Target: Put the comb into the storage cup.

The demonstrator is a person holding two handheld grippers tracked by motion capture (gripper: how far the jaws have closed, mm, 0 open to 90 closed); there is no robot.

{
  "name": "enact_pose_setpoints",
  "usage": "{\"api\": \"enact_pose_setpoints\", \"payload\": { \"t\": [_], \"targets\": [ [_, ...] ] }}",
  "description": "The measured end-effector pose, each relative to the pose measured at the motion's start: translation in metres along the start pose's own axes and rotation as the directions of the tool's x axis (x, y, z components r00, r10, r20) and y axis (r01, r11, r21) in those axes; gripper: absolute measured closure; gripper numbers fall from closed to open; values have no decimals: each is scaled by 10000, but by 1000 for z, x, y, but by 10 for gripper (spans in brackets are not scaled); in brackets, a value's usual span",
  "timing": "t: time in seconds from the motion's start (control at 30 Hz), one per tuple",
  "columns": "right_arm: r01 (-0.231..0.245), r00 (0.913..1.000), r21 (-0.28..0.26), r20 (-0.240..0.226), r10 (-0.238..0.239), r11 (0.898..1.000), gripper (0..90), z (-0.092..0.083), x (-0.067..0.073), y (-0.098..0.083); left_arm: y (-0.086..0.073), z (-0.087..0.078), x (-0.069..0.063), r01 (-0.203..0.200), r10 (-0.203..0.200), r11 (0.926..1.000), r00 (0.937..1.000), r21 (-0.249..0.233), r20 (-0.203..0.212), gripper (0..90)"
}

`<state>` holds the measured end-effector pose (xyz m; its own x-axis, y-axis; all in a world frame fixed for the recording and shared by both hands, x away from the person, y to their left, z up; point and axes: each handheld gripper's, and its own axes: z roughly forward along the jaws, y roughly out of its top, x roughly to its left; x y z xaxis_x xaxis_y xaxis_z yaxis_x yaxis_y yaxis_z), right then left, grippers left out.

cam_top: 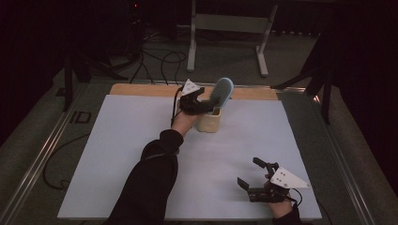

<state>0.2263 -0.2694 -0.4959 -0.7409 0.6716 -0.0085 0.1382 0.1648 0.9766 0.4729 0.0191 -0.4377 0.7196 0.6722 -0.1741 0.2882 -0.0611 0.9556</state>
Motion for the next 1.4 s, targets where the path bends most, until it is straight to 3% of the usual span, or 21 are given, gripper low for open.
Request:
{"api": "enact_pose_setpoints", "payload": {
  "t": [0.13, 0.2, 0.23, 0.33, 0.57, 0.83, 0.97, 1.23, 1.4],
  "targets": [
    [-8, 10000, 11, 2, 8, 10000, 80, 0, 0, 0, 2, -3, 1, 31, -32, 10000, 10000, 43, 78, 112],
    [0, 10000, 11, 11, 0, 10000, 80, 0, 0, 0, 3, -5, 3, 77, -80, 9999, 9992, 74, 398, 96],
    [-13, 10000, 5, 15, 13, 10000, 80, 0, 0, 0, 4, -5, 3, 14, -20, 9999, 9992, 165, 390, 38],
    [-47, 10000, 13, 21, 47, 10000, 80, 0, -1, 0, 5, -9, 3, -195, 178, 9995, 9977, 255, 653, 0],
    [-65, 10000, 20, 48, 65, 10000, 80, 0, 0, 0, 8, -12, 2, -369, 334, 9979, 9973, 526, 661, 0],
    [-59, 9999, 80, 103, 58, 10000, 80, -1, -1, -1, 12, -16, 5, -512, 413, 9944, 9935, 920, 1059, 0],
    [-96, 9998, 56, 149, 95, 9999, 80, -1, -2, -1, 13, -19, 7, -509, 350, 9917, 9905, 1183, 1333, 0],
    [-64, 9999, 106, 119, 62, 9999, 80, 0, -1, -1, 15, -24, 5, -886, 633, 9854, 9834, 1456, 1700, 0],
    [-104, 9998, 114, 154, 103, 9999, 80, 1, -1, -2, 17, -28, 4, -852, 527, 9836, 9788, 1592, 1979, 0]
  ]
}}
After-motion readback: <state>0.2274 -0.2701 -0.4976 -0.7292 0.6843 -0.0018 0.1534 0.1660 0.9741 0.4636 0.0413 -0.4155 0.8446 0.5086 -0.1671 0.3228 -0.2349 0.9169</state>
